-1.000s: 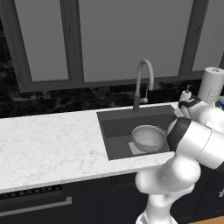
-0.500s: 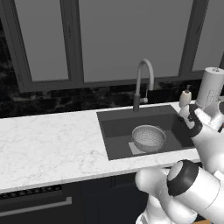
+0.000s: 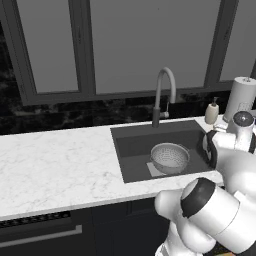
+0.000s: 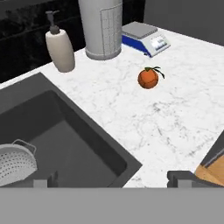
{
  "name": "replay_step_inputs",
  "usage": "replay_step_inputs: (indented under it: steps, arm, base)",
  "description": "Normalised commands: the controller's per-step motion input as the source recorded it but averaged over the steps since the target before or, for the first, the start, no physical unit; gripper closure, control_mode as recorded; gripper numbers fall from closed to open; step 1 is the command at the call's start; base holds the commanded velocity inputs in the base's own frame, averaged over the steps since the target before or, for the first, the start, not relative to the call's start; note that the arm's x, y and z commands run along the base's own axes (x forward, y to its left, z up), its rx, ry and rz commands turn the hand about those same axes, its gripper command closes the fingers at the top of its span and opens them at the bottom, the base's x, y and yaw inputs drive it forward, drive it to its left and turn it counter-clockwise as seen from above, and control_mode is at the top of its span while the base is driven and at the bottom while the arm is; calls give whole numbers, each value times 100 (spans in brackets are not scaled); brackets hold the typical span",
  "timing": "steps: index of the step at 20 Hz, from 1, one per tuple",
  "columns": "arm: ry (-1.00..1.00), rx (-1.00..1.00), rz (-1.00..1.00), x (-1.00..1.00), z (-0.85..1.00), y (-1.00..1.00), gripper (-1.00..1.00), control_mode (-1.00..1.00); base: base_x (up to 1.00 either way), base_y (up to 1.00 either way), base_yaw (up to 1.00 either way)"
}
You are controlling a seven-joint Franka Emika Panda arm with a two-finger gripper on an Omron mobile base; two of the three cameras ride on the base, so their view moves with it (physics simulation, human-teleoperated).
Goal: Put the colander in the sink, put the orange in the colander, and turn on the sink faucet and pour water over the colander.
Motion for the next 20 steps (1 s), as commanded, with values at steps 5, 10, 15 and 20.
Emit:
replay_step_inputs:
  steps: [5,10,15,20]
  arm:
    - [10,12,-31,0,1,-93,-100,-100]
    - [11,8,-10,0,21,-72,-100,-100]
    - [11,6,-2,0,5,-72,-100,-100]
    - [2,13,0,0,0,-73,-100,-100]
  base:
    - [0,0,0]
    - [0,0,0]
    - [0,0,0]
    - [0,0,0]
